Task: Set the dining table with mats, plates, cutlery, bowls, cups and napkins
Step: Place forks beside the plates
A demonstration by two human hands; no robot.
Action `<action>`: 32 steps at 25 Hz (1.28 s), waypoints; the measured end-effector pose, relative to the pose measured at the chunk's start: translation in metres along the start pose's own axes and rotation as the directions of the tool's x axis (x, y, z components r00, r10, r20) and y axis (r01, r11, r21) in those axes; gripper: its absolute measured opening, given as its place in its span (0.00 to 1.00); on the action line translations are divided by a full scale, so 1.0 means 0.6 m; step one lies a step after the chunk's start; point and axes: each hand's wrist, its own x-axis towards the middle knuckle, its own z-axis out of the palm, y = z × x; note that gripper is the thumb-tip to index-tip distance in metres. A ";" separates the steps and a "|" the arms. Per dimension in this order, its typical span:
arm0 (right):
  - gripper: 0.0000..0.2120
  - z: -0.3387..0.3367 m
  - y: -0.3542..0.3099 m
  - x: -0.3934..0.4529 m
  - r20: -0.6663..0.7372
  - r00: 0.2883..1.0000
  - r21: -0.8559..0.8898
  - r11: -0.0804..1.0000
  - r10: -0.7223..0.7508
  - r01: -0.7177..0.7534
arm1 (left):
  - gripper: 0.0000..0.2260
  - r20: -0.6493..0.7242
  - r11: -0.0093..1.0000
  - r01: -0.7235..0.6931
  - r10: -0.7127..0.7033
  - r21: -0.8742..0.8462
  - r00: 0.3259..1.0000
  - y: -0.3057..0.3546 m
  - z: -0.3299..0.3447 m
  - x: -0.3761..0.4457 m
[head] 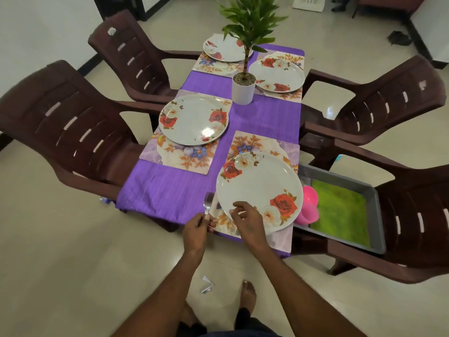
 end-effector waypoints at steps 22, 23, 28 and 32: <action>0.04 0.346 -0.289 0.154 0.028 0.998 0.440 0.895 0.063 -0.069 | 0.07 0.088 0.960 0.085 -0.064 -0.268 0.994 0.189 -0.294 0.222; 0.05 0.363 -0.296 0.176 0.023 0.997 0.431 0.899 0.073 -0.076 | 0.07 0.087 0.965 0.077 -0.057 -0.250 0.995 0.197 -0.298 0.249; 0.01 0.434 -0.321 0.294 -0.082 0.985 0.374 0.921 0.152 -0.111 | 0.05 0.081 0.976 0.097 -0.083 -0.193 0.993 0.240 -0.298 0.379; 0.05 0.444 -0.352 0.388 -0.178 0.963 0.349 0.928 0.204 -0.132 | 0.02 0.066 0.966 0.149 -0.138 -0.213 0.988 0.299 -0.277 0.471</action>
